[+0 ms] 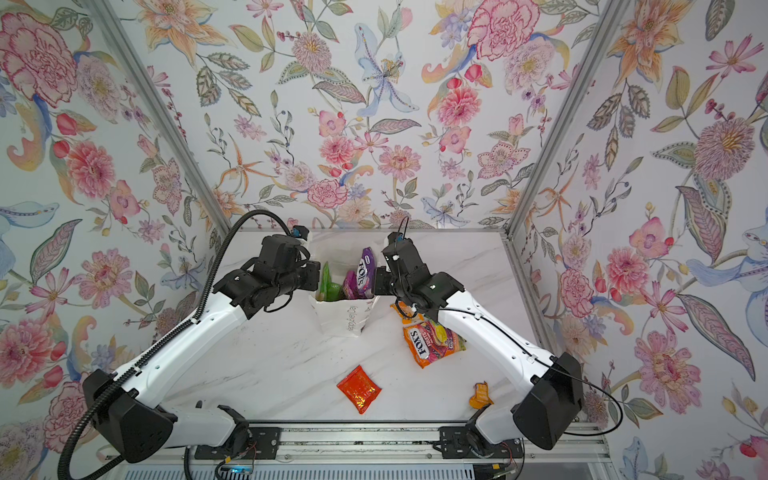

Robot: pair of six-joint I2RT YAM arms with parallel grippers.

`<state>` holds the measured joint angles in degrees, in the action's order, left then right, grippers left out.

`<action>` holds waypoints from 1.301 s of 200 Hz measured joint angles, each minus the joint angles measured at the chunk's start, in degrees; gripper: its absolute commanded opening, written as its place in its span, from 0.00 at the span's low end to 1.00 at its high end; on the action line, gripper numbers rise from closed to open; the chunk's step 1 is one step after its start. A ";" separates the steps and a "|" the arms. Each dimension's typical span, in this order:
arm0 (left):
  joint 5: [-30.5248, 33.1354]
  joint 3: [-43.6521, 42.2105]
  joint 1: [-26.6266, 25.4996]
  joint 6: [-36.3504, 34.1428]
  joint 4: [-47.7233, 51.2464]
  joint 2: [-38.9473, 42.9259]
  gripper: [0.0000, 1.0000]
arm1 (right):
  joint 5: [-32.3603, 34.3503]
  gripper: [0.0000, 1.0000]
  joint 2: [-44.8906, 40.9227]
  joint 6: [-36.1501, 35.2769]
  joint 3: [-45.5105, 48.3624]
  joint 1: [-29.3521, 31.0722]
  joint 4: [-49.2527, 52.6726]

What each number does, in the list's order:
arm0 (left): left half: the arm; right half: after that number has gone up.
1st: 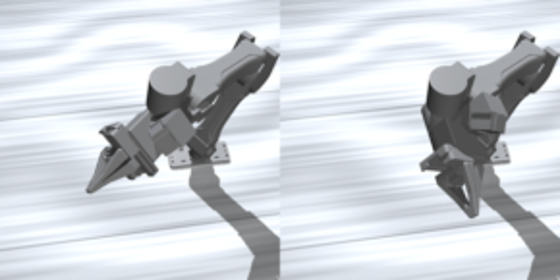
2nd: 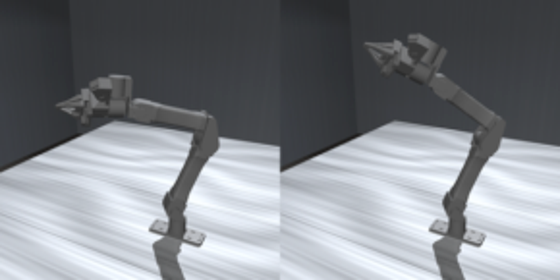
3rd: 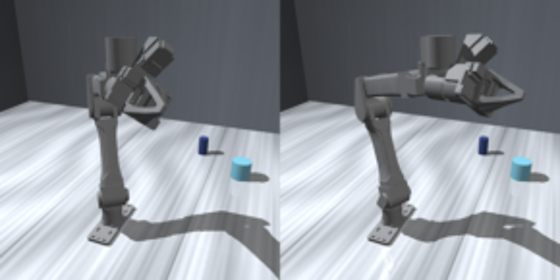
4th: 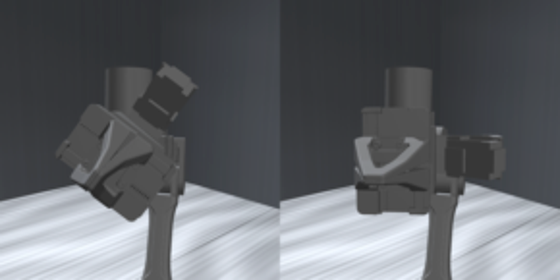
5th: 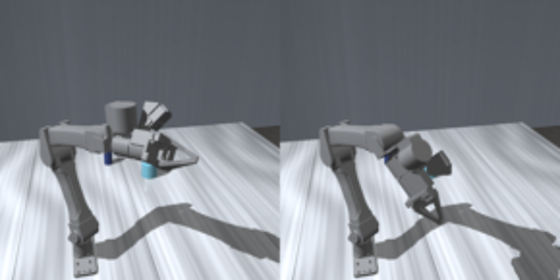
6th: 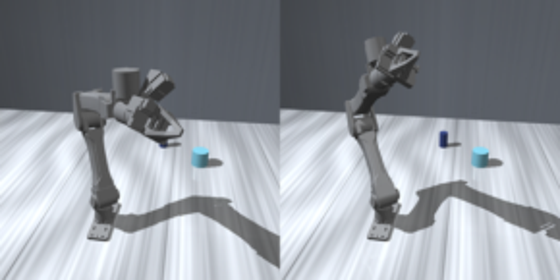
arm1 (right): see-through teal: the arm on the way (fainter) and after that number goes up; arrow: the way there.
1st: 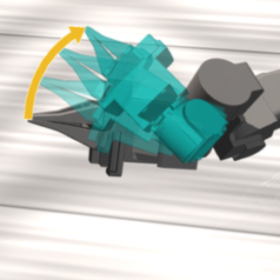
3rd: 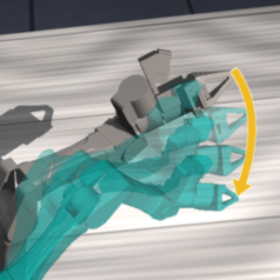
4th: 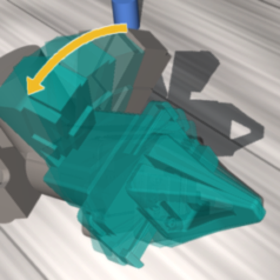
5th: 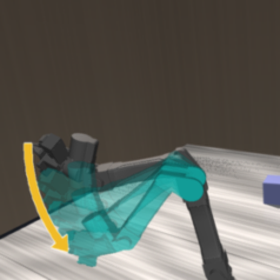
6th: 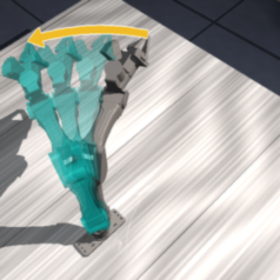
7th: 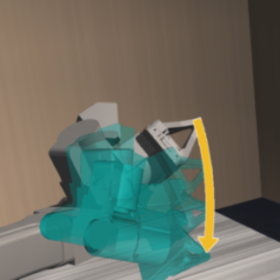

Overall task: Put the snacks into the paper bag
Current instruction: 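Withdraw the right gripper from the bag while the left gripper shifts the bag, then move the right gripper down over the orange Fox's fruits candy bag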

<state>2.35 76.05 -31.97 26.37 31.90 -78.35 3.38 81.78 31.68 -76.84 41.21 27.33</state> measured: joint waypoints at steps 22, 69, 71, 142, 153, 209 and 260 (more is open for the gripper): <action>0.00 -0.09 0.02 -0.50 0.00 0.13 0.00 | -0.35 0.25 0.22 -0.26 -0.31 0.00 -0.13; 0.00 -2.03 0.00 -1.66 -0.98 1.86 0.00 | -1.68 0.61 -0.07 -0.42 -0.85 -0.17 -0.15; 0.00 -2.12 0.00 -1.68 -1.07 1.90 0.00 | -1.68 0.61 -0.17 -0.20 -0.85 -0.17 -0.13; 1.16 -7.45 0.02 -1.95 -4.11 5.51 0.00 | -2.16 0.99 -14.03 -2.95 -0.72 -1.42 0.72; 1.46 -7.85 0.02 -1.99 -4.48 5.53 0.00 | -0.42 1.00 -16.79 -4.61 -0.52 -1.22 1.70; 1.92 -9.31 0.02 -2.23 -5.75 6.47 0.00 | 10.29 1.00 -26.38 -6.82 7.91 -3.19 8.28; 1.95 -9.84 0.02 -2.62 -6.67 6.47 0.00 | 10.67 0.99 -26.97 -2.23 18.49 -10.47 14.40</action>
<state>4.29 66.22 -31.94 23.75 25.23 -71.88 14.04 54.81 29.45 -58.35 30.74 41.74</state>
